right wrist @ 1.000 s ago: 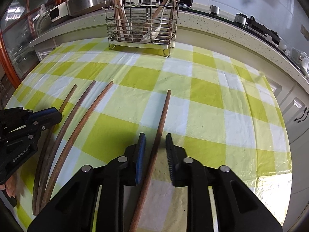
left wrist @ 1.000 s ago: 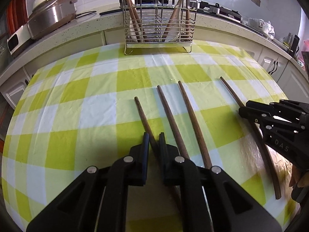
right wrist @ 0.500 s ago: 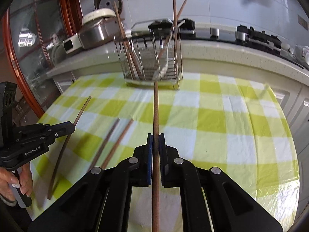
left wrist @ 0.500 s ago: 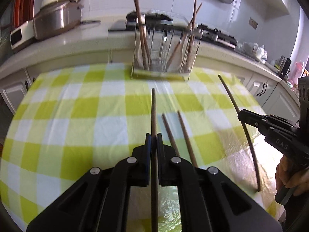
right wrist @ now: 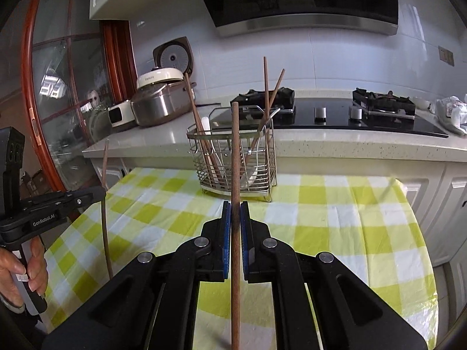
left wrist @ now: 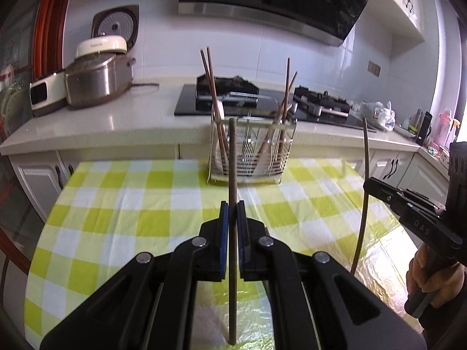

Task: Organize utensils
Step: 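Lift the chopstick upright to the rack with the right tool while the left tool carries its own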

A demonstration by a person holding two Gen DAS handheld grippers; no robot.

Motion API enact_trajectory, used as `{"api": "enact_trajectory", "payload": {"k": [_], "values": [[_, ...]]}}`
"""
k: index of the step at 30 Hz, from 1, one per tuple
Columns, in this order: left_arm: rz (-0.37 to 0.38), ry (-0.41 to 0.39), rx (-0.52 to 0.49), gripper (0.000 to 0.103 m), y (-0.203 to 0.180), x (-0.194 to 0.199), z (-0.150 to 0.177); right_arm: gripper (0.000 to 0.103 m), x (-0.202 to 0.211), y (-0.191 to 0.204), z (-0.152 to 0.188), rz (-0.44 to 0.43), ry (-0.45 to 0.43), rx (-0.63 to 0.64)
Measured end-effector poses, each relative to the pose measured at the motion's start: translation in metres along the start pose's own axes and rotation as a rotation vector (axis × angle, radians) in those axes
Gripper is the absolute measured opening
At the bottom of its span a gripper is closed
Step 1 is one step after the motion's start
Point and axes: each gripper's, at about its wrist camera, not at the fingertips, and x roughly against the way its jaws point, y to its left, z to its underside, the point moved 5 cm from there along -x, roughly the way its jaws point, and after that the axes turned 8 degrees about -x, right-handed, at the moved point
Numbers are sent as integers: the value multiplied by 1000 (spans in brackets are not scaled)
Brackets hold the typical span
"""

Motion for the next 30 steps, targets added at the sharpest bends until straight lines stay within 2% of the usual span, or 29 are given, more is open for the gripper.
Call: {"api": "enact_trajectory", "payload": {"k": [9, 16, 25, 30], "values": [[-16, -50, 4, 6, 1, 17, 2, 7, 22, 3, 4, -33, -72, -3], [-17, -68, 8, 6, 1, 23, -3, 7, 40, 12, -13, -46, -147, 37], [-49, -90, -23, 5, 1, 22, -8, 7, 43, 14, -14, -29, -147, 50], [-40, -93, -39, 5, -2, 21, -15, 7, 39, 13, -13, -22, -137, 44]]}}
